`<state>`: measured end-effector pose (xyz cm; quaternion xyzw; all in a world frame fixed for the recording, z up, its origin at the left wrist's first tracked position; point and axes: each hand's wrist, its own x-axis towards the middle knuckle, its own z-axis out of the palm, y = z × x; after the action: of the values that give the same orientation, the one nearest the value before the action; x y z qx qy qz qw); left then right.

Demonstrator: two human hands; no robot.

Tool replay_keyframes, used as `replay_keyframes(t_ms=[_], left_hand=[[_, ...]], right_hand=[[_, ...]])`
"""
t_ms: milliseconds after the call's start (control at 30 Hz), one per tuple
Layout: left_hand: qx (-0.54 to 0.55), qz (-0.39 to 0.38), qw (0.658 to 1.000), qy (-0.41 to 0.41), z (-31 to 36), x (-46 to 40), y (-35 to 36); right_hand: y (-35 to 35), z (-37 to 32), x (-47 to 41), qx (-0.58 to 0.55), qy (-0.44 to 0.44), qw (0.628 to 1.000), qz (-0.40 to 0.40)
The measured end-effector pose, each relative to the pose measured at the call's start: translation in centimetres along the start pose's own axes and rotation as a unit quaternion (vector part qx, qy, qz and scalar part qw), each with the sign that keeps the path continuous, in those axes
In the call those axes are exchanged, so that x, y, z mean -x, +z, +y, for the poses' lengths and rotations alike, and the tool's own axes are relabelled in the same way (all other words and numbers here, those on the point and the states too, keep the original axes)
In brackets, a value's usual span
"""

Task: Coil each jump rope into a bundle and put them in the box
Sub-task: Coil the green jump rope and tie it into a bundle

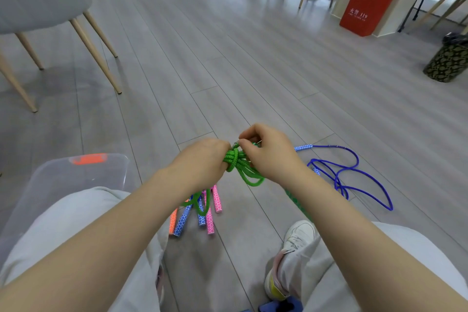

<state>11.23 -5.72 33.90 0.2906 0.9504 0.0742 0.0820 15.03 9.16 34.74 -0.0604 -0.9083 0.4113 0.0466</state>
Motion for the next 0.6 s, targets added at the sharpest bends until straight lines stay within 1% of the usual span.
replay_keyframes(t_ms=[100,200,333,400,467,600], left_hand=[[0.027,0.007,1.000,-0.013,-0.1,0.0,-0.2],[0.030,0.009,0.999,-0.030,0.0,-0.2,-0.2],[0.038,0.033,0.998,-0.047,-0.2,-0.3,-0.3],[0.043,0.015,0.998,-0.045,-0.3,-0.2,-0.3],[0.052,-0.019,0.998,-0.031,-0.3,0.1,-0.2],[0.103,-0.087,0.991,-0.025,-0.3,0.5,-0.4]], right_hand=[[0.3,-0.2,0.1,-0.063,0.014,0.998,0.008],[0.7,-0.4,0.2,-0.084,0.014,0.996,0.019],[0.8,-0.4,0.0,-0.111,0.014,0.993,0.035],[1.0,-0.3,0.1,-0.113,0.006,0.993,0.024],[1.2,-0.1,0.1,-0.112,0.007,0.994,0.022],[1.1,0.3,-0.2,-0.118,0.027,0.992,0.034]])
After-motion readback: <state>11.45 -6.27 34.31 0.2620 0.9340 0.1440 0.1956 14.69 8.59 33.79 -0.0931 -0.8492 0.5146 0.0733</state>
